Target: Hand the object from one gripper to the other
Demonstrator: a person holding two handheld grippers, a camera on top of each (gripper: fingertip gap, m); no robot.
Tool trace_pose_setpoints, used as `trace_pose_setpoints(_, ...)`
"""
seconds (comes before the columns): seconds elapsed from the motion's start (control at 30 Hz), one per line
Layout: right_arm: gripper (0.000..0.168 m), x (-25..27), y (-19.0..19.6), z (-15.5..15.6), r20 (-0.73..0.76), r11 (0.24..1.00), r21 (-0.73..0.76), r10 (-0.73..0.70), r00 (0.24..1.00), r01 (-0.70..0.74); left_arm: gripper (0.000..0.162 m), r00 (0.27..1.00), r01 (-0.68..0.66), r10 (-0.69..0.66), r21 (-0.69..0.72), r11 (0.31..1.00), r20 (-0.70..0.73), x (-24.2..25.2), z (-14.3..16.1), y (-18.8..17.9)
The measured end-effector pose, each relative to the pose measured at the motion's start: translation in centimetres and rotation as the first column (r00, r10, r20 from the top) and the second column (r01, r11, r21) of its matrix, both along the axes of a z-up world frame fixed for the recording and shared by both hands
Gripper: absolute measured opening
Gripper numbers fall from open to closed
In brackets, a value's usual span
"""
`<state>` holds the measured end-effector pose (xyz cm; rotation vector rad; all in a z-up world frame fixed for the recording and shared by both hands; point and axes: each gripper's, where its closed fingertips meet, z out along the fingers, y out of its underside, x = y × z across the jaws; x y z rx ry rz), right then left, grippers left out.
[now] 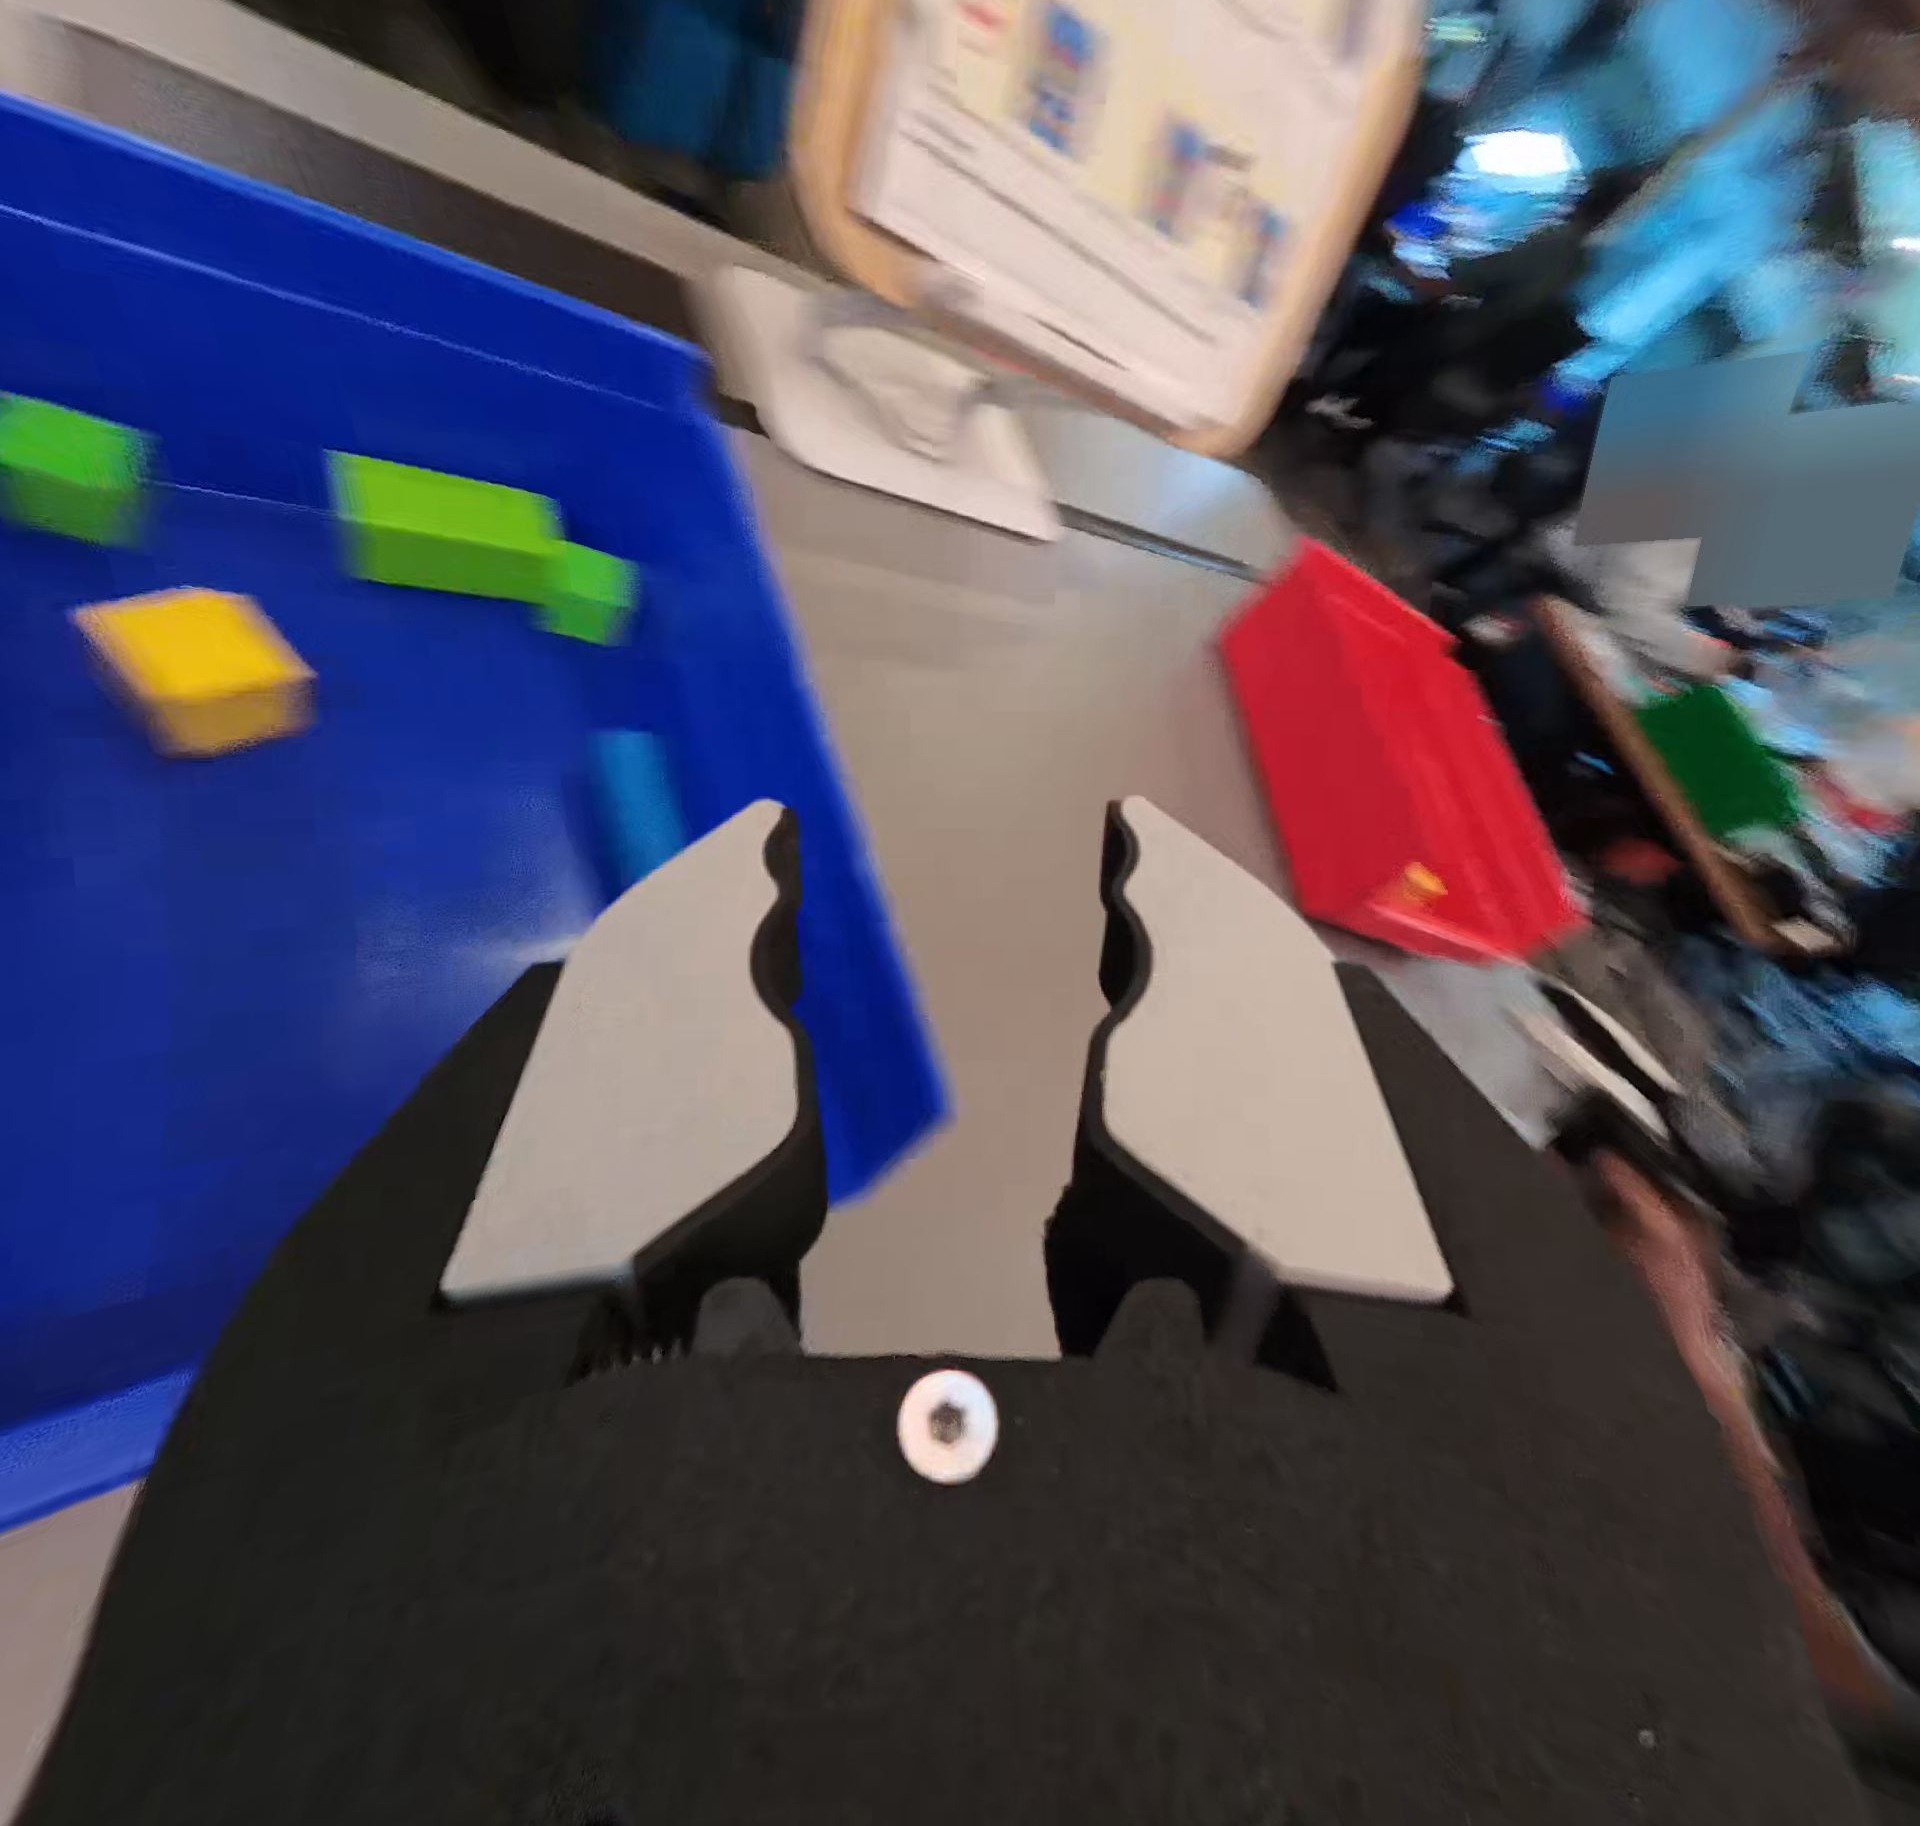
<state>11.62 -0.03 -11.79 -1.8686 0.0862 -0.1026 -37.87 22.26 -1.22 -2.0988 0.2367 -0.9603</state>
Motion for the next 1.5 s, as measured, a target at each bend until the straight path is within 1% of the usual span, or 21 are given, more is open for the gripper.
trace_pose_setpoints(0.07,0.063,0.0,0.1,-0.2,-0.023,1.0,-0.005,0.001,1.0,-0.001,0.054,0.976,-0.174,0.159,-0.09,0.981,-0.151,-3.7,-1.6,4.9)
trace_pose_setpoints(0.1,0.062,-0.1,0.2,-0.3,-0.041,1.0,-0.006,0.003,0.999,-0.004,0.054,0.959,-0.212,0.177,-0.149,0.966,-0.22,-4.7,-2.8,6.7)
trace_pose_setpoints(0.2,0.062,-0.3,0.3,-0.5,-0.083,1.0,-0.012,0.02,0.996,-0.021,0.058,0.879,-0.288,0.123,-0.309,0.906,-0.461,-6.5,-7.2,10.5)
trace_pose_setpoints(0.3,0.061,-0.4,0.2,-0.4,-0.081,1.0,-0.011,0.023,0.996,-0.024,0.056,0.769,-0.386,0.068,-0.376,0.843,-0.636,-7.5,-10.9,12.9)
trace_pose_setpoints(0.33,0.06,-0.3,0.1,-0.4,-0.078,1.0,-0.012,0.021,0.997,-0.022,0.054,0.749,-0.405,0.048,-0.4,0.822,-0.66,-7.5,-12.0,13.4)
trace_pose_setpoints(0.43,0.06,-0.2,0.0,-0.5,-0.08,1.0,-0.015,0.018,0.997,-0.019,0.055,0.743,-0.414,-0.012,-0.474,0.777,-0.669,-6.4,-14.4,14.0)
trace_pose_setpoints(0.53,0.059,0.0,-0.2,-0.7,-0.093,1.0,-0.021,0.015,0.996,-0.017,0.055,0.718,-0.45,-0.011,-0.475,0.756,-0.696,-6.5,-15.8,14.7)
trace_pose_setpoints(0.6,0.059,0.2,-0.3,-0.8,-0.101,1.0,-0.022,0.012,0.995,-0.014,0.054,0.686,-0.472,-0.031,-0.476,0.742,-0.727,-6.9,-16.7,14.7)
trace_pose_setpoints(0.7,0.059,0.4,-0.4,-0.8,-0.109,1.0,-0.026,0.009,0.994,-0.012,0.034,0.674,-0.467,-0.072,-0.5,0.729,-0.735,-7.1,-17.6,14.2)
trace_pose_setpoints(0.77,0.058,0.4,-0.4,-1.0,-0.115,0.999,-0.032,0.011,0.993,-0.015,0.034,0.658,-0.457,-0.108,-0.51,0.729,-0.745,-7.3,-17.5,13.6)
trace_pose_setpoints(0.8,0.058,0.4,-0.4,-1.0,-0.117,0.999,-0.035,0.014,0.993,-0.018,0.034,0.664,-0.437,-0.129,-0.522,0.732,-0.737,-7.2,-17.5,13.4)
trace_pose_setpoints(0.87,0.058,0.1,-0.3,-1.1,-0.119,0.999,-0.038,0.02,0.993,-0.025,0.034,0.714,-0.38,-0.144,-0.552,0.743,-0.685,-6.5,-17.1,13.1)
trace_pose_setpoints(0.97,0.058,-0.2,-0.2,-1.1,-0.109,0.999,-0.039,0.029,0.994,-0.034,0.034,0.807,-0.279,-0.111,-0.541,0.793,-0.58,-5.2,-14.8,12.9)
trace_pose_setpoints(1.07,0.057,-0.5,-0.2,-1.2,-0.079,0.997,-0.06,0.051,0.996,-0.055,0.034,0.943,-0.11,-0.076,-0.518,0.848,-0.325,-2.6,-10.9,11.8)
trace_pose_setpoints(1.13,0.058,-0.4,-0.5,-0.5,-0.037,0.995,-0.08,0.063,0.997,-0.066,0.034,0.983,-0.016,-0.071,-0.461,0.887,-0.17,-1.1,-8.2,10.1)
trace_pose_setpoints(1.2,0.058,-0.6,0.3,1.2,0.043,0.994,-0.033,0.106,0.993,-0.105,0.034,0.993,0.094,-0.114,-0.412,0.906,-0.024,1.0,-5.8,7.4)
trace_pose_setpoints(1.27,0.058,-1.9,2.0,2.2,0.078,0.978,-0.041,0.207,0.975,-0.204,0.034,0.967,0.234,-0.18,-0.36,0.903,0.179,4.0,-3.0,4.4)
trace_pose_setpoints(1.37,0.057,-5.9,5.0,3.1,0.053,0.909,-0.072,0.415,0.908,-0.411,0.034,0.856,0.429,-0.287,-0.279,0.859,0.431,9.0,0.4,0.2)
trace_pose_setpoints(1.4,0.057,-7.7,6.1,4.0,0.069,0.87,-0.04,0.494,0.867,-0.492,0.033,0.81,0.485,-0.316,-0.261,0.835,0.494,10.7,1.0,-1.1)
trace_pose_setpoints(1.47,0.057,-11.8,7.7,5.8,0.081,0.757,0.013,0.65,0.756,-0.653,0.033,0.701,0.593,-0.356,-0.228,0.772,0.617,14.3,2.2,-3.6)
trace_pose_setpoints(1.5,0.057,-13.9,8.3,6.8,0.081,0.693,0.042,0.716,0.694,-0.72,0.033,0.65,0.645,-0.366,-0.228,0.73,0.666,16.0,2.5,-4.7)
